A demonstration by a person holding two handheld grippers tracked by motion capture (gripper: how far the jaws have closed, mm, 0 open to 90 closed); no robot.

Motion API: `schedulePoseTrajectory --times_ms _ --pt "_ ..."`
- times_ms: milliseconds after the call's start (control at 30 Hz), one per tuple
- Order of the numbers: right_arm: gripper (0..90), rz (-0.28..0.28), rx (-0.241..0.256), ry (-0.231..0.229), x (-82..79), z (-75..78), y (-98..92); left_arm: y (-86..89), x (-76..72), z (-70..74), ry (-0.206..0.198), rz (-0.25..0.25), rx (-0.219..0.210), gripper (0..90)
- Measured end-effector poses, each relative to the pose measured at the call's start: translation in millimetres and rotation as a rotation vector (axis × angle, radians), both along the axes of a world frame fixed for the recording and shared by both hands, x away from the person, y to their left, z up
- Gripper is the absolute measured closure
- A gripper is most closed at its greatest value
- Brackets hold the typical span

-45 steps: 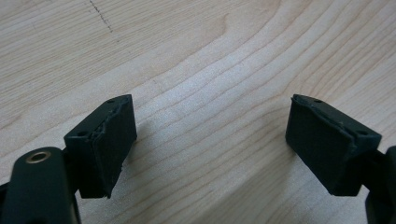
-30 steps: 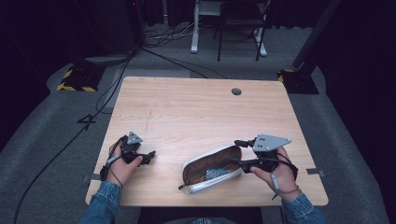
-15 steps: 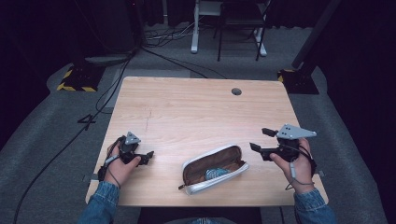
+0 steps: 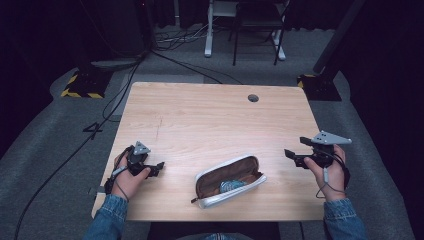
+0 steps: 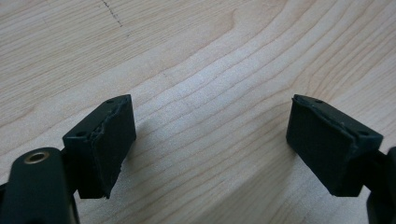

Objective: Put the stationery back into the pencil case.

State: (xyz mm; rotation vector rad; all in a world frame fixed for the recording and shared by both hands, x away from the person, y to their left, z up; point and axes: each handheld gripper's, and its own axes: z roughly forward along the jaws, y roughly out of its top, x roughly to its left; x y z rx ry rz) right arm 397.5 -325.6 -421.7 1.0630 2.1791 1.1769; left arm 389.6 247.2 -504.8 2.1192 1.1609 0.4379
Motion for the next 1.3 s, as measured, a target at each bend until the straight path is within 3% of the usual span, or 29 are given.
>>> schedulePoseTrajectory --times_ms 433,767,1067,1300 --pt "16.5 -0.086 -0.029 0.083 13.6 -40.8 -30.9 0.8 -0.3 0.4 0.001 0.000 0.004 16.1" --pt "16.4 -0.101 -0.057 0.117 17.5 -65.7 -41.1 0.7 -0.3 0.3 0.001 0.000 0.004 16.0" --pt "16.4 -0.093 -0.082 0.159 19.3 -80.5 -40.6 0.4 -0.4 0.1 0.001 0.002 -0.001 16.0" --pt "12.0 -0.103 -0.088 0.158 20.4 -82.6 -37.6 0.3 -0.4 -0.1 -0.001 0.003 0.000 16.0"
